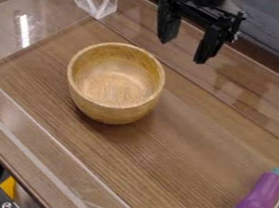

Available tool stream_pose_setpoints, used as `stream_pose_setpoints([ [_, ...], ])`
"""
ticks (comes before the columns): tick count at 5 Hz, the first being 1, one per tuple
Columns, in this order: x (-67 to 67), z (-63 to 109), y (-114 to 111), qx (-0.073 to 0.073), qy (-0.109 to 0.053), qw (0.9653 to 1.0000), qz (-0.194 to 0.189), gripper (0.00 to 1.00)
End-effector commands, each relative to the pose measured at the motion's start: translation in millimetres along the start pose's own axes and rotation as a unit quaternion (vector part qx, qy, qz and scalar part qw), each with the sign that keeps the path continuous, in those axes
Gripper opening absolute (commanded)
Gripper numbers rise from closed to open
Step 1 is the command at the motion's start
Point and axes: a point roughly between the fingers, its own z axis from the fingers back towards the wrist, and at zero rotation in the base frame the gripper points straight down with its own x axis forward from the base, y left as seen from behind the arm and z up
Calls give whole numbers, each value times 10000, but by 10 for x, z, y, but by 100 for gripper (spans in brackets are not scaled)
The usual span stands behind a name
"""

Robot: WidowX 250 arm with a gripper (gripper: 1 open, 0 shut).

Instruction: Put the purple eggplant in the brown bowl

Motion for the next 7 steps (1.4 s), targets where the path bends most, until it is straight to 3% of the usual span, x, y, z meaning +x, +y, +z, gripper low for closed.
stream_pose_setpoints([
  [1,-57,-79,18,1,84,9996,-282,100],
  [2,-129,-235,-181,-109,125,9998,-57,0],
  [3,-179,-387,-400,-153,139,9997,136,100],
  [5,-356,-532,-1036,-195,20,9998,-47,100],
  [7,-521,-465,-1337,-245,-125,9988,-410,100],
])
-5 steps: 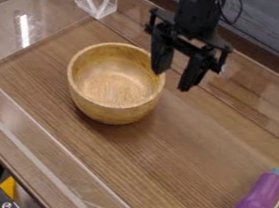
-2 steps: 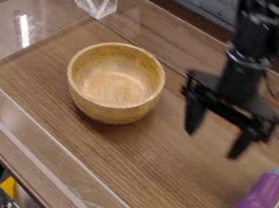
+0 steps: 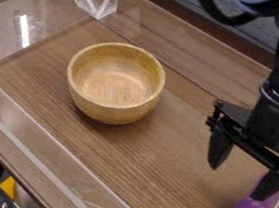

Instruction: Put the purple eggplant in the brown bowl

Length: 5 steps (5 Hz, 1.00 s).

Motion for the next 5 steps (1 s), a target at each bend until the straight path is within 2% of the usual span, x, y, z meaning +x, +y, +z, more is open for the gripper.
stream_pose_setpoints([
  [1,-53,63,-122,-121,-350,9985,404,100],
  [2,-117,-5,-214,-112,-526,9956,769,100],
  [4,40,-154,-203,-80,-943,9880,1217,100],
  [5,93,-265,-88,-81,-1112,9872,1137,100],
])
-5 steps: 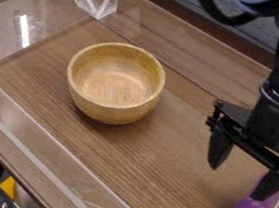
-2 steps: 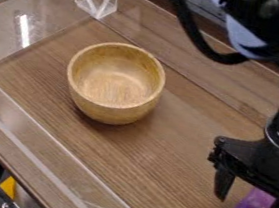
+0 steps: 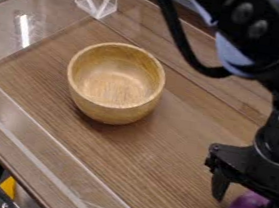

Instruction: Put the purple eggplant in the brown bowl

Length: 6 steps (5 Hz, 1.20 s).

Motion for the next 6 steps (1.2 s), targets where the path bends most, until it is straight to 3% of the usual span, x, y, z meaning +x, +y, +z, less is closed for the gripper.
stream_pose_setpoints([
  [1,111,-12,65,-125,-283,9995,26,100],
  [3,200,143,12,-227,-425,9987,-148,100],
  [5,373,65,-99,-263,-546,9981,-139,100],
  [6,381,179,-156,-271,-589,9978,-112,100],
])
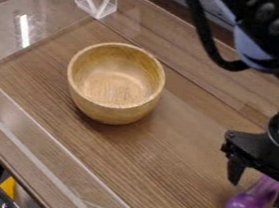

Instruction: Put the purple eggplant in the brown bowl

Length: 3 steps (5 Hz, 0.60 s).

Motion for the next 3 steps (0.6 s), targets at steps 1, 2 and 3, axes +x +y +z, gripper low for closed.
stream_pose_setpoints([
  [1,97,316,-140,-225,-323,9992,-19,100],
  [2,84,452,-134,-248,-346,9991,-17,100],
  [3,33,362,-110,-125,-335,9992,183,100],
])
